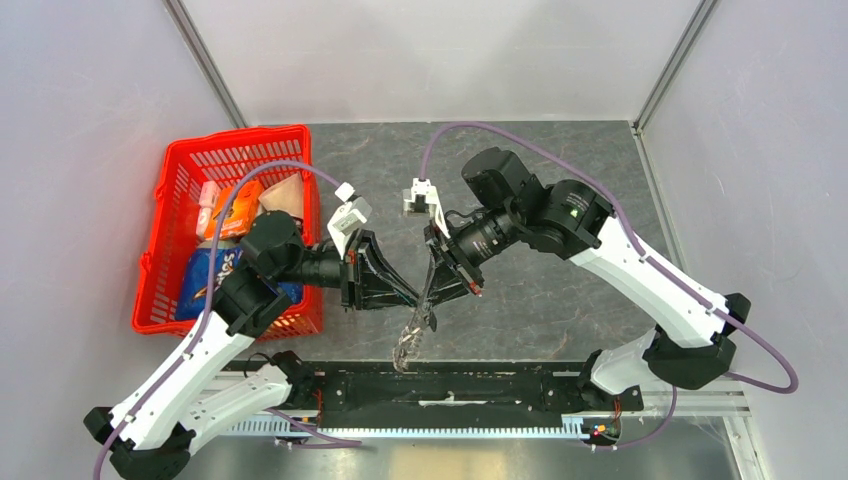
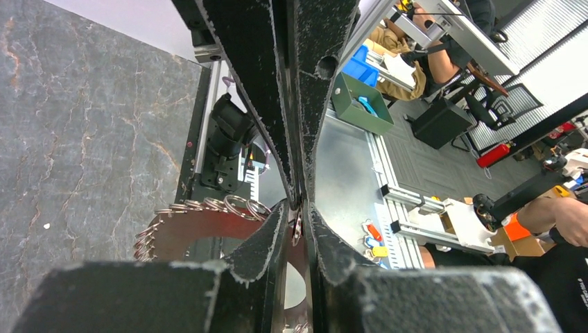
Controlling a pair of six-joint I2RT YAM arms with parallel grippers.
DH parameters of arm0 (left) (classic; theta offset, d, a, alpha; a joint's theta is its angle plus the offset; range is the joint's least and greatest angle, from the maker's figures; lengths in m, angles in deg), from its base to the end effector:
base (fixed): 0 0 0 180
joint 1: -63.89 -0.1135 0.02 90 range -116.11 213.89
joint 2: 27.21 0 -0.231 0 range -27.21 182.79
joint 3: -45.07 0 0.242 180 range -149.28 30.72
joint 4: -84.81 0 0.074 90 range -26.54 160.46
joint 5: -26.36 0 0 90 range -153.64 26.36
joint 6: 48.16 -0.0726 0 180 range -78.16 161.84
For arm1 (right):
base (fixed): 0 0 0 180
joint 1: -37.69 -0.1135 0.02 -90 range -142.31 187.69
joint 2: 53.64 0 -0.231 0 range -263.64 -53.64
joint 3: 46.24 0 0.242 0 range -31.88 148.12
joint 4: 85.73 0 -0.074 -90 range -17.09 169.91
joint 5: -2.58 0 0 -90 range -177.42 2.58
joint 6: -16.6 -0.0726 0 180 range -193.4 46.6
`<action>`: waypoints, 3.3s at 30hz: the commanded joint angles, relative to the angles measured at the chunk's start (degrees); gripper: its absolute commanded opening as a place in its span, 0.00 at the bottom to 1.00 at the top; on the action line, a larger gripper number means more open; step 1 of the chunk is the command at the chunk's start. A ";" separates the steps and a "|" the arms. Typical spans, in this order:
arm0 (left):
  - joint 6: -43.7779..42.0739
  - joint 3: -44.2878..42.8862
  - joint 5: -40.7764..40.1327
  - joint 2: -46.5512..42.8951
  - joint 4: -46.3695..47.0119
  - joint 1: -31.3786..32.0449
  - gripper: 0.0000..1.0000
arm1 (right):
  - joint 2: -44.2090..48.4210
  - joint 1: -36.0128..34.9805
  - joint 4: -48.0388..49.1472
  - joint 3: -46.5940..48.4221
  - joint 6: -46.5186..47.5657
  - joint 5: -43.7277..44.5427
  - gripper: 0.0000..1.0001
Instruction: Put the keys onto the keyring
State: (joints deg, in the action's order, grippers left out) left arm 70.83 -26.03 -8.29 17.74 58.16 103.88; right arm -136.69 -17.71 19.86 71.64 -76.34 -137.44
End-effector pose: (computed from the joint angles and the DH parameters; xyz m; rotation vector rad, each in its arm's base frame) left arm 0.1064 -0.1672 0.3823 1.0104 1.5576 -1.6368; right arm 0.1153 0.2651 0.4041 -1.5047 1.8837 1.4996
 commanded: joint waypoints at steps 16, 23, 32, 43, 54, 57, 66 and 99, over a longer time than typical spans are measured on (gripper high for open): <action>-0.36 -2.75 1.51 0.88 2.13 0.27 0.16 | 1.26 -0.41 1.97 1.10 0.48 -1.23 0.00; -0.31 -2.23 1.86 1.28 2.84 0.44 0.15 | 0.54 -0.41 1.87 2.46 0.39 -1.04 0.00; -0.81 -1.14 1.49 0.13 2.98 0.62 0.02 | 0.93 -0.41 3.08 2.29 -0.14 0.07 0.00; 2.42 0.77 -1.96 -4.44 9.39 0.71 0.02 | 4.85 -0.35 8.31 0.28 -3.38 2.97 0.41; 12.94 4.63 -6.43 -7.42 28.69 0.71 0.02 | 11.69 -0.43 15.15 -1.96 -4.84 6.72 0.51; 15.93 5.63 -8.24 -7.29 33.57 0.71 0.02 | 11.25 -0.41 16.03 -1.69 -4.68 5.41 0.49; 19.74 6.92 -11.73 -5.86 40.23 0.75 0.02 | 8.89 -0.41 18.15 0.44 -5.10 3.41 0.42; 18.12 6.75 -14.04 -6.76 37.96 0.71 0.02 | 8.87 -0.50 20.69 1.60 -6.13 6.36 0.40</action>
State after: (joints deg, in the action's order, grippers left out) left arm 88.74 -18.69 -20.29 11.86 94.51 104.27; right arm -127.48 -18.08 37.41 71.18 -81.52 -130.03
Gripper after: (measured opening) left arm 0.032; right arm 0.404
